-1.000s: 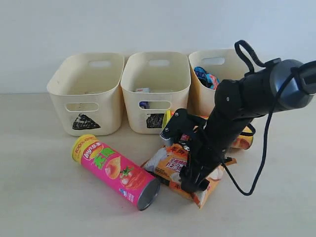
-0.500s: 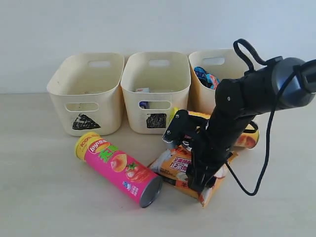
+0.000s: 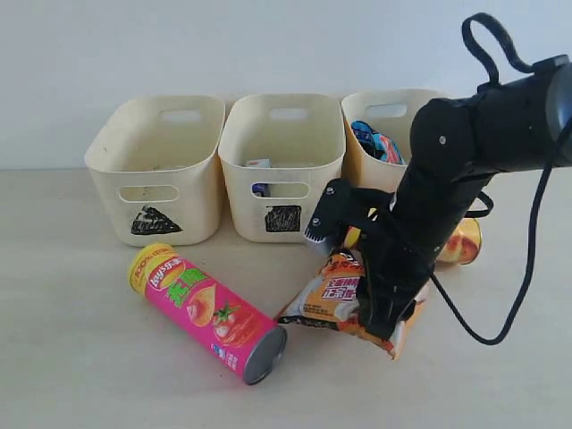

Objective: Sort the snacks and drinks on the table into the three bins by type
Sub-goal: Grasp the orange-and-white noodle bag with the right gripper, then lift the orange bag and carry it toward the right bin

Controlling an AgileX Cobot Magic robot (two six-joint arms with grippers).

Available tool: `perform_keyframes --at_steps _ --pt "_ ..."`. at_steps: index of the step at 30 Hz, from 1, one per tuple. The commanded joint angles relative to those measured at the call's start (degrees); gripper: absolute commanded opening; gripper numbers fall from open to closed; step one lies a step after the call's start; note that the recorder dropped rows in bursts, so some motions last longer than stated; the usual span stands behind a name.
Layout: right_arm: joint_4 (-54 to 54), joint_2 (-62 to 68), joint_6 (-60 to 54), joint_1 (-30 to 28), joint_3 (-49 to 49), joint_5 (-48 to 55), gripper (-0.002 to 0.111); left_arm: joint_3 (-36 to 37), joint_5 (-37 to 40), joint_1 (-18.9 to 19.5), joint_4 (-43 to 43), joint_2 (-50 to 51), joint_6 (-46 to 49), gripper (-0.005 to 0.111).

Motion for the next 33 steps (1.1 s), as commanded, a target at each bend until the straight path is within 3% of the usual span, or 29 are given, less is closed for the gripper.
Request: perform_keyframes --at_steps 1,15,26,33 --pt "-0.2 -2.0 -1.5 0.0 -0.1 2.1 0.000 0.2 -0.4 0.2 0.0 -0.2 -0.4 0.004" --pt "1.5 -5.8 -1.6 0.0 -6.3 6.6 0.000 0.2 -0.4 0.2 0.0 -0.2 -0.4 0.004" --pt "12.0 -7.6 -5.0 0.1 -12.0 12.1 0.000 0.2 -0.4 0.2 0.0 -0.2 -0.4 0.004" --pt "14.7 -7.6 -8.8 5.4 -12.0 12.4 0.000 0.2 -0.4 0.2 0.0 -0.2 -0.4 0.004"
